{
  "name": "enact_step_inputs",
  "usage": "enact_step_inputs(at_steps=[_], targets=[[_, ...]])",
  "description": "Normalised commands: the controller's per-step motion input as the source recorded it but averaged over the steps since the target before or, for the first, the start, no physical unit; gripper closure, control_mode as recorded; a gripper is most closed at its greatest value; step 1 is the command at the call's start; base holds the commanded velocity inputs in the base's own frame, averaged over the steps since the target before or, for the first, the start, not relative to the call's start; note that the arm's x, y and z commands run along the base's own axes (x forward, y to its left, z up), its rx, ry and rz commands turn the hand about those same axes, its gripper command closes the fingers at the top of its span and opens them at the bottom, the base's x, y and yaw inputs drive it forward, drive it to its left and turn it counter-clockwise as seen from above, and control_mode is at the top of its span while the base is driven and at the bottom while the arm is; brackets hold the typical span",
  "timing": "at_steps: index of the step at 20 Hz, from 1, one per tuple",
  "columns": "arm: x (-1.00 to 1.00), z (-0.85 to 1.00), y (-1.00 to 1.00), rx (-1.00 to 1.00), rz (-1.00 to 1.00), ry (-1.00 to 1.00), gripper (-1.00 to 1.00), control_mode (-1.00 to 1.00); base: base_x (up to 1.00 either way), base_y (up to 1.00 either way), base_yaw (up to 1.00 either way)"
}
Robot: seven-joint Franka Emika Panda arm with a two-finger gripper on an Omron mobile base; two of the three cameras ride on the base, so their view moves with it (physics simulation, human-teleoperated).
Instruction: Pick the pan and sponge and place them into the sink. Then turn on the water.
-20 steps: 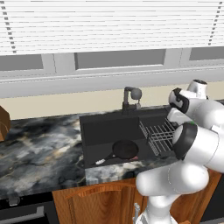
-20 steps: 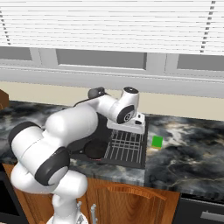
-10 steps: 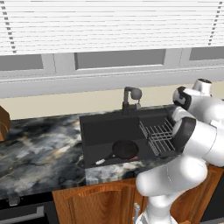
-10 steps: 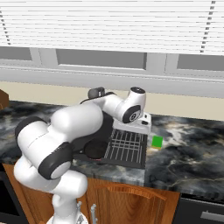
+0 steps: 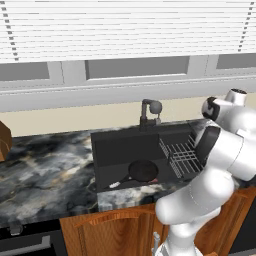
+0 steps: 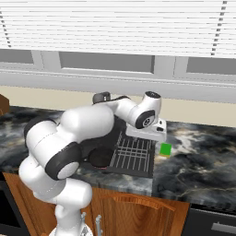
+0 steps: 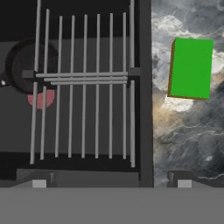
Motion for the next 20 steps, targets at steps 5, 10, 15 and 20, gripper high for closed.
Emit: enact_step_inputs(at_steps=[5, 10, 15, 20], targets=[[0.08, 0.00, -0.27, 0.00, 0.00, 0.01, -1.00, -1.00, 0.00, 0.00, 0.00], [0.03, -0.02, -0.24, 0.00, 0.00, 0.00, -1.00, -1.00, 0.00, 0.00, 0.00], [0.07, -0.04, -0.23, 0.00, 0.00, 0.00, -1.00, -1.00, 0.00, 0.00, 0.00], [0.04, -0.08, -0.22, 0.00, 0.00, 0.00, -1.00, -1.00, 0.00, 0.00, 0.00]])
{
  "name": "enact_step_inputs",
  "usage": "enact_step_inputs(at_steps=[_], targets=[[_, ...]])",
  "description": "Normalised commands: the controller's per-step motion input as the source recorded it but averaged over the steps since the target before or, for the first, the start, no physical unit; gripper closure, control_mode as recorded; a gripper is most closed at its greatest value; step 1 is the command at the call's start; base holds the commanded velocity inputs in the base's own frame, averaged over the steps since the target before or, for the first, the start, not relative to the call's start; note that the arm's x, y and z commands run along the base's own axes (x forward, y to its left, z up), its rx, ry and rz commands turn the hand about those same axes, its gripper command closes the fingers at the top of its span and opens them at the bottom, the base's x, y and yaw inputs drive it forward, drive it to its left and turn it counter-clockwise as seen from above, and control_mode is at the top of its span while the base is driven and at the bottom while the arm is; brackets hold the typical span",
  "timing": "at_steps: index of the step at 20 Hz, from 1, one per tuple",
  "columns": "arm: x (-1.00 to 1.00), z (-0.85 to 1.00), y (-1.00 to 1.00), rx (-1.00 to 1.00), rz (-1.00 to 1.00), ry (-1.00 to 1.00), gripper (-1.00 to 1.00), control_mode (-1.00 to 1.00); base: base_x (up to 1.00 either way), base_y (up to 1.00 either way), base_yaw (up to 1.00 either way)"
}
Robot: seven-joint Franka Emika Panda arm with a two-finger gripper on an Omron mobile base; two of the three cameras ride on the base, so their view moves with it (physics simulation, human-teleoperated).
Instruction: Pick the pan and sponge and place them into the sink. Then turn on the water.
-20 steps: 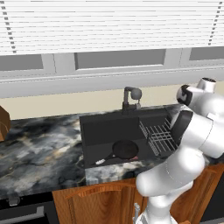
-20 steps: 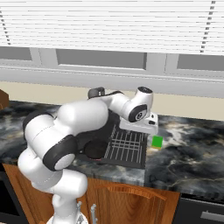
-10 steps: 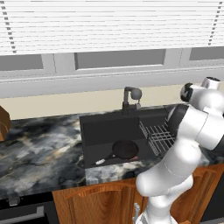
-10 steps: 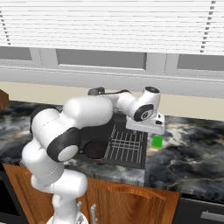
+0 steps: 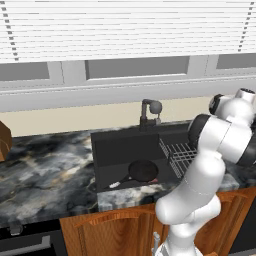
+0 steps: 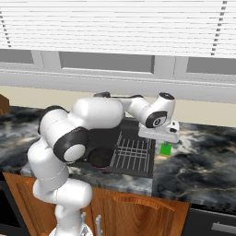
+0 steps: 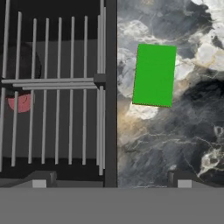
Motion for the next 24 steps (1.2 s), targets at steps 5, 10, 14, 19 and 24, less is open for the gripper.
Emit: enact_step_inputs(at_steps=[5, 10, 14, 19, 24], targets=[[0.05, -0.08, -0.21, -0.01, 0.00, 0.00, -1.00, -1.00, 0.00, 0.00, 0.00], [0.11, -0.06, -0.20, -0.01, 0.00, 0.00, -1.00, -1.00, 0.00, 0.00, 0.00], [0.18, -0.08, -0.15, 0.00, 0.00, 0.00, -1.00, -1.00, 0.00, 0.00, 0.00], [0.21, -0.10, -0.10, 0.00, 0.00, 0.01, -1.00, -1.00, 0.00, 0.00, 0.00], [0.17, -0.15, -0.02, 0.00, 0.00, 0.01, -1.00, -1.00, 0.00, 0.00, 0.00]])
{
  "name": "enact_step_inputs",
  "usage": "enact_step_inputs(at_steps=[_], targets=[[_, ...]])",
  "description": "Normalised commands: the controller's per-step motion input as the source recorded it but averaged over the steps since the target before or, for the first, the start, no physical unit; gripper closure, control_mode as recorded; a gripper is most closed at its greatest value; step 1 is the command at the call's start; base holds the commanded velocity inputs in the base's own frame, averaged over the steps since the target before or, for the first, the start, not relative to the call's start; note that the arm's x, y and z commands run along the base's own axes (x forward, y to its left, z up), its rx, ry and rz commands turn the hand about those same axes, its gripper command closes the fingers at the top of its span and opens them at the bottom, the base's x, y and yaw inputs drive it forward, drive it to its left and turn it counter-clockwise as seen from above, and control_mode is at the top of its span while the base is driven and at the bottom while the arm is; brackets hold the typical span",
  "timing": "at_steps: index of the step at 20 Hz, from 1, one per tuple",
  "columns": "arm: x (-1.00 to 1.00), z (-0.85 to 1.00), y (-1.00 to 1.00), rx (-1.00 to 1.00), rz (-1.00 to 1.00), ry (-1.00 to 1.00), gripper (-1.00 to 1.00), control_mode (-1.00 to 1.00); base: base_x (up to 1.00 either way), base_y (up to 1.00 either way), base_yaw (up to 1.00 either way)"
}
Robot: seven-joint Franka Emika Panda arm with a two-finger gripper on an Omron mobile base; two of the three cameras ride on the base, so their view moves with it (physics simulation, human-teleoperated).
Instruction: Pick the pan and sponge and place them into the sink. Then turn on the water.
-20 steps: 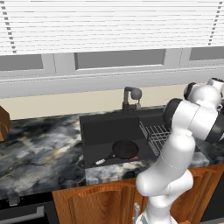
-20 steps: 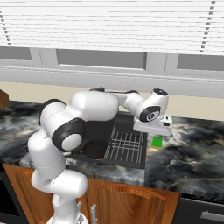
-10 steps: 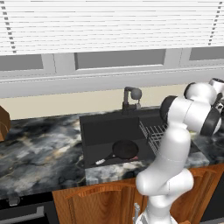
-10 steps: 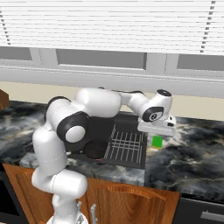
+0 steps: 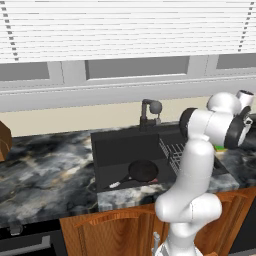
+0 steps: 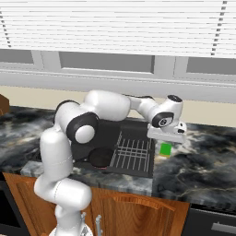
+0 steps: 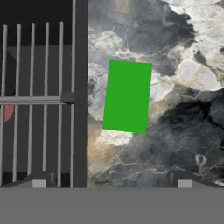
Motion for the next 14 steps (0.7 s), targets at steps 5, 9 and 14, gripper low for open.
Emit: enact_step_inputs(at_steps=[5, 9, 14], targets=[[0.17, -0.17, 0.00, 0.00, -0.01, 0.01, -1.00, -1.00, 0.00, 0.00, 0.00], [0.18, -0.16, -0.01, 0.00, -0.01, 0.02, -1.00, -1.00, 0.00, 0.00, 0.00], [0.16, -0.18, -0.03, 0.00, -0.01, 0.02, -1.00, -1.00, 0.00, 0.00, 0.00]])
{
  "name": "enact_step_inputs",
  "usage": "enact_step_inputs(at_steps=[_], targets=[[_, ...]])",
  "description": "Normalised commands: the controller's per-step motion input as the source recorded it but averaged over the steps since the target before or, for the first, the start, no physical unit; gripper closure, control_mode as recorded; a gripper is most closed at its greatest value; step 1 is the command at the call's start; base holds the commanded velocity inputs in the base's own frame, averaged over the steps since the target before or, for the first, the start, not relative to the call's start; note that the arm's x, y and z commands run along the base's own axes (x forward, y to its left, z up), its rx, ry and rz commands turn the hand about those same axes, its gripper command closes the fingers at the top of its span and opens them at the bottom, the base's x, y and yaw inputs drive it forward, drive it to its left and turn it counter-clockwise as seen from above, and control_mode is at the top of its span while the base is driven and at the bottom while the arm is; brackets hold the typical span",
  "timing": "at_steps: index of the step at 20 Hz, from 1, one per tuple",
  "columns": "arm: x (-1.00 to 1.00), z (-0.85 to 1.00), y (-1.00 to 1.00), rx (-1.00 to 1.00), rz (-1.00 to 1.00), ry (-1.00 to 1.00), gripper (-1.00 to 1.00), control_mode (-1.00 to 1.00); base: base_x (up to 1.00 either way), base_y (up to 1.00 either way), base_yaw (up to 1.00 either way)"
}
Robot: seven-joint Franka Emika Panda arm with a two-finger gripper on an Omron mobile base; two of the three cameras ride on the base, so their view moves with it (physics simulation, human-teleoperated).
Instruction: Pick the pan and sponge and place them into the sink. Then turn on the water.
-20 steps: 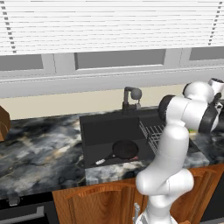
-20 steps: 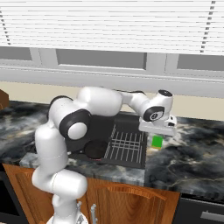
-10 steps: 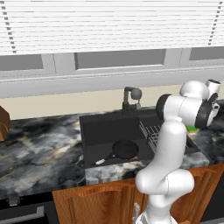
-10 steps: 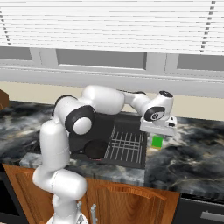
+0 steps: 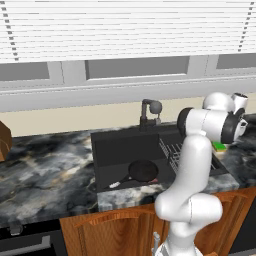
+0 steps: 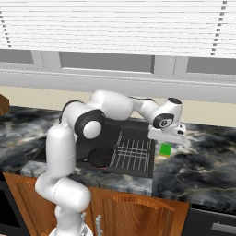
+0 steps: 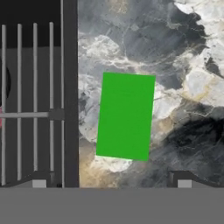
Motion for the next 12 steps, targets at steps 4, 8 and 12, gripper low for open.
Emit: enact_step_inputs(at_steps=[4, 8, 12], targets=[[0.15, -0.17, -0.03, 0.00, -0.01, 0.02, -1.00, -1.00, 0.00, 0.00, 0.00], [0.14, -0.17, -0.01, 0.00, -0.01, 0.02, -1.00, -1.00, 0.00, 0.00, 0.00], [0.11, -0.14, -0.03, 0.00, -0.01, 0.01, -1.00, -1.00, 0.00, 0.00, 0.00]])
